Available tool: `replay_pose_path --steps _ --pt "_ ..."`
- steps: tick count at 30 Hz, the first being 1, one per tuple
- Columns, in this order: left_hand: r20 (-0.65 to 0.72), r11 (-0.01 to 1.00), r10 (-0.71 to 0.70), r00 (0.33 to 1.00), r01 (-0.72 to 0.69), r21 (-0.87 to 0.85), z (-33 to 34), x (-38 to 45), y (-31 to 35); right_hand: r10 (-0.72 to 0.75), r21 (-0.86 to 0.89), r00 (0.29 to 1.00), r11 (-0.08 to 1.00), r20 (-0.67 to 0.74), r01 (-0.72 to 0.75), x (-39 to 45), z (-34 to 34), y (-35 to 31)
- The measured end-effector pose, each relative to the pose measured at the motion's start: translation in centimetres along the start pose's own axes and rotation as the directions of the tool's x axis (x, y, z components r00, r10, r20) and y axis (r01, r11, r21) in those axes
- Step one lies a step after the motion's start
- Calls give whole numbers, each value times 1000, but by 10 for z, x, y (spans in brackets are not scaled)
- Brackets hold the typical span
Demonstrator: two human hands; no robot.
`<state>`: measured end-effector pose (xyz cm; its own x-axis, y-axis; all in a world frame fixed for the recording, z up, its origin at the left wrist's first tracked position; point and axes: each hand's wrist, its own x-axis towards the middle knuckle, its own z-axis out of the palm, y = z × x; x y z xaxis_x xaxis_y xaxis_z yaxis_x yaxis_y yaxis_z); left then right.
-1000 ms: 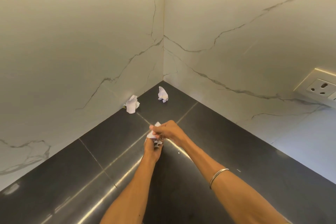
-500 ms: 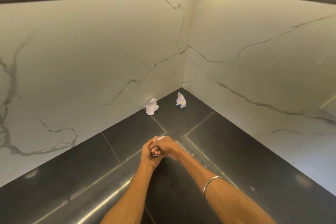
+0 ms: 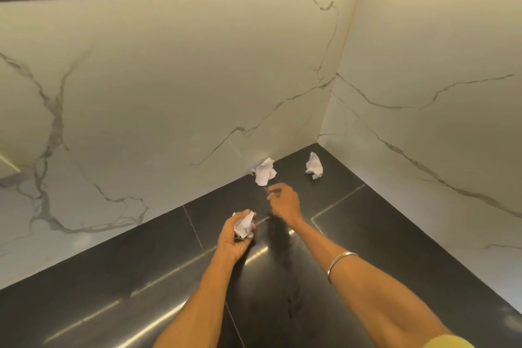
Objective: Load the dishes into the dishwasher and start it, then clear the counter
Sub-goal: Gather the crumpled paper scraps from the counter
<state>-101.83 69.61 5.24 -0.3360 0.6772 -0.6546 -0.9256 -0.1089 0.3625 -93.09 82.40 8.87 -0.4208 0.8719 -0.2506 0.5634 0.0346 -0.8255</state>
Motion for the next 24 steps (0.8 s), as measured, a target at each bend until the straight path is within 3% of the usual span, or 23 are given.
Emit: replay_pose_path --steps 7,14,17,20,24 --pt "29 989 21 999 -17 -148 3 22 8 -127 -192 992 973 -4 124 60 8 -15" --pt "6 993 93 996 -93 77 5 21 -5 -134 -470 975 859 178 203 97 28 -8" --pt "20 988 113 993 -115 101 5 22 -9 -213 -575 968 779 136 252 94 32 8" --pt "26 988 116 993 -118 98 3 23 -10 -250 -530 968 816 36 230 83 32 19" --pt "54 988 131 990 -135 76 1 25 -11 -209 -258 978 945 -7 200 64 17 31"
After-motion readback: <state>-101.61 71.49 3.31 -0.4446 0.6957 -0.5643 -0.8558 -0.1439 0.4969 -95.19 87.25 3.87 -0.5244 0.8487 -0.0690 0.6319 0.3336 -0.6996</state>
